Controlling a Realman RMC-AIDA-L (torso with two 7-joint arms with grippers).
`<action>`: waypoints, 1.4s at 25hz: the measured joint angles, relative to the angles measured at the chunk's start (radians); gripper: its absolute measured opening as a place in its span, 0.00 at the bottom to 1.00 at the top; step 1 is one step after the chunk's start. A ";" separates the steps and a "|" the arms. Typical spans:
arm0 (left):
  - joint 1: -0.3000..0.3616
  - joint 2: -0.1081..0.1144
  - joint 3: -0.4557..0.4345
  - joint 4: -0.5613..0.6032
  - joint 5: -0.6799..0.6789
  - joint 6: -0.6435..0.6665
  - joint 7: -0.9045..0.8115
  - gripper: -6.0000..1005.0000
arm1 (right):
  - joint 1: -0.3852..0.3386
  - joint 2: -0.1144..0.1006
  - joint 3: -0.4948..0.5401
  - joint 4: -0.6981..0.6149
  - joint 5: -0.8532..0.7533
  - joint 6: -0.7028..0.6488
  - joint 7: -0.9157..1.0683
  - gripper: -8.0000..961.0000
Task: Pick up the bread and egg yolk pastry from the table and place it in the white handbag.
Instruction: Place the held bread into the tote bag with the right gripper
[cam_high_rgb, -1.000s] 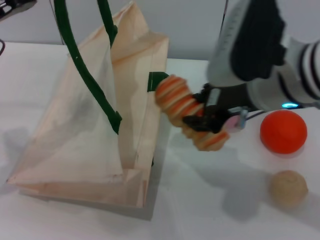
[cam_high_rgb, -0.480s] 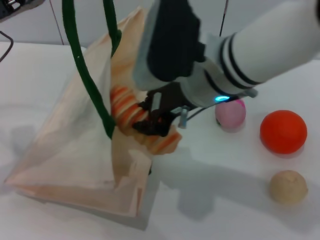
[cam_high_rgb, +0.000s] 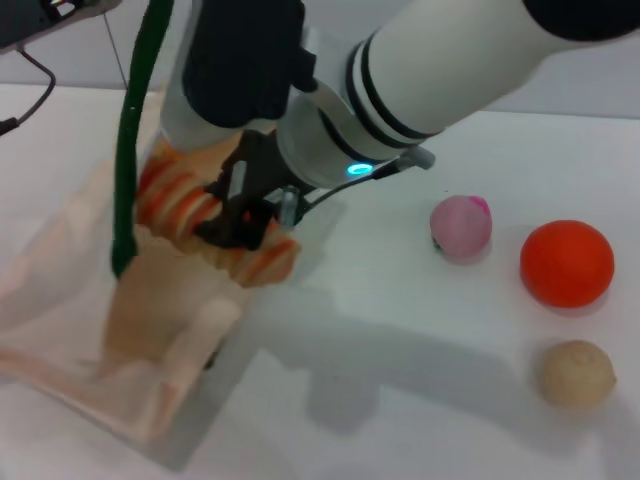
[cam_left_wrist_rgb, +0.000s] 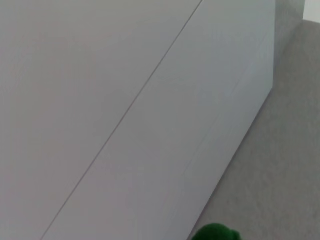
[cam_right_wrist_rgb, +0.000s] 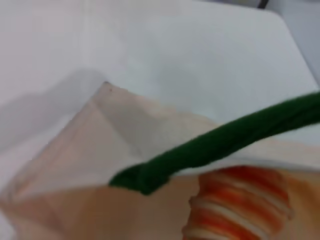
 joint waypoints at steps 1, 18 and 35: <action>-0.002 0.000 0.000 -0.001 0.003 0.001 0.000 0.12 | 0.015 0.000 -0.007 0.014 -0.009 -0.029 0.022 0.38; -0.037 0.001 -0.004 -0.029 -0.005 -0.022 -0.001 0.12 | 0.095 0.006 -0.168 0.184 -0.270 -0.212 0.335 0.35; -0.041 0.004 -0.014 -0.029 -0.063 -0.080 -0.004 0.12 | 0.092 0.006 -0.202 0.293 -0.052 -0.424 0.188 0.33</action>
